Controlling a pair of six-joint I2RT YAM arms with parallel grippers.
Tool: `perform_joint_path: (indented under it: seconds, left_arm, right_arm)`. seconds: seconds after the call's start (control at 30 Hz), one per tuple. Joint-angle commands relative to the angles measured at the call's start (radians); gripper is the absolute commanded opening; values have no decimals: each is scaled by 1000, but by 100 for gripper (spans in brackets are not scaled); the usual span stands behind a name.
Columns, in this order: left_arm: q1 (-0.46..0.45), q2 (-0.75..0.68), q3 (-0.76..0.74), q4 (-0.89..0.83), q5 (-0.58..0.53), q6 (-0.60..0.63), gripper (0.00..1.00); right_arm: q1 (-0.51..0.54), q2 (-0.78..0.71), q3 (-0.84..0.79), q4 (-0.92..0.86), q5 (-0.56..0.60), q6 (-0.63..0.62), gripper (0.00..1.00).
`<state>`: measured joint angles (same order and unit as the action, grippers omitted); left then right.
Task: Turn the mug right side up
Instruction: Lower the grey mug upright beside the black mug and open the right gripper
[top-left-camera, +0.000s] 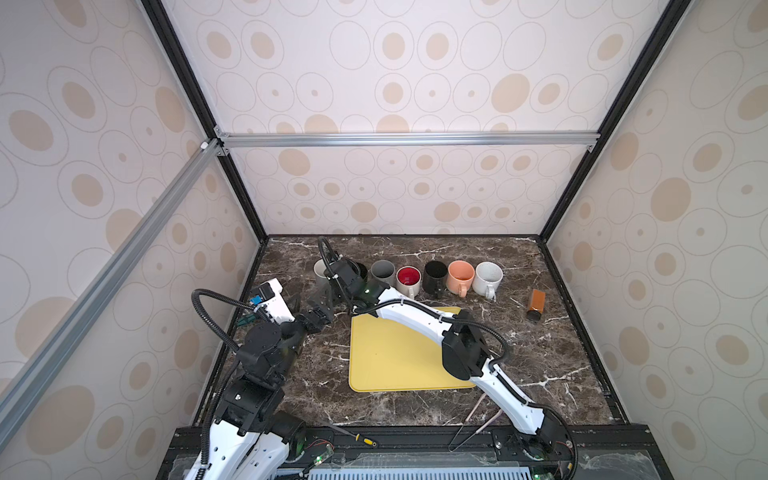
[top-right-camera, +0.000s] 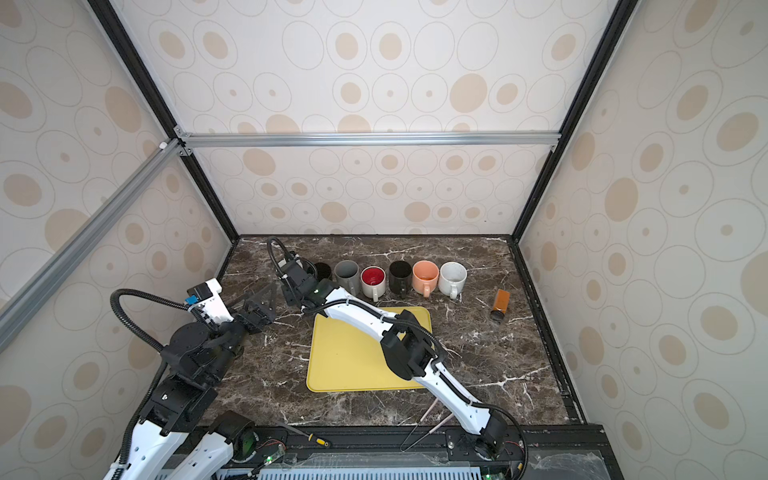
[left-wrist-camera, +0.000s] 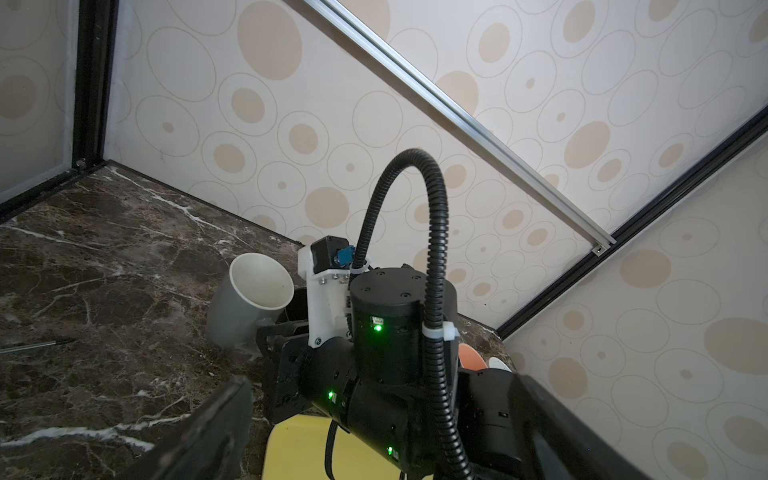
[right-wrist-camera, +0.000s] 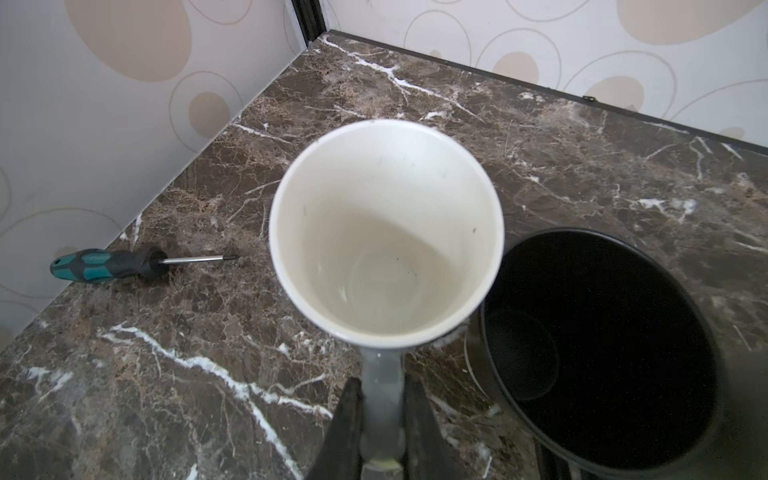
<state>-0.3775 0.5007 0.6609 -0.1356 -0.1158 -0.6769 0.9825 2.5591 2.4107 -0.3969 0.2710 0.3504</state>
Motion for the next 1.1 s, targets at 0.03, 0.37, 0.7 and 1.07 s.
perform_joint_path:
  seconds: [0.03,0.37,0.7,1.07]
  left_arm:
    - [8,-10,2,27,2,-5,97]
    - [9,-22,-14,22,19,-16,97]
    - [9,-39,-49,33,33,-33,98]
    - [8,-39,-44,28,35,-22,99]
  right_arm:
    - [4,28,65,21,43,-5,0]
    - [-1,62,103,-12,60,14,0]
    - [-1,69,96,-33,75,39,3]
    - [4,40,55,-12,69,60,32]
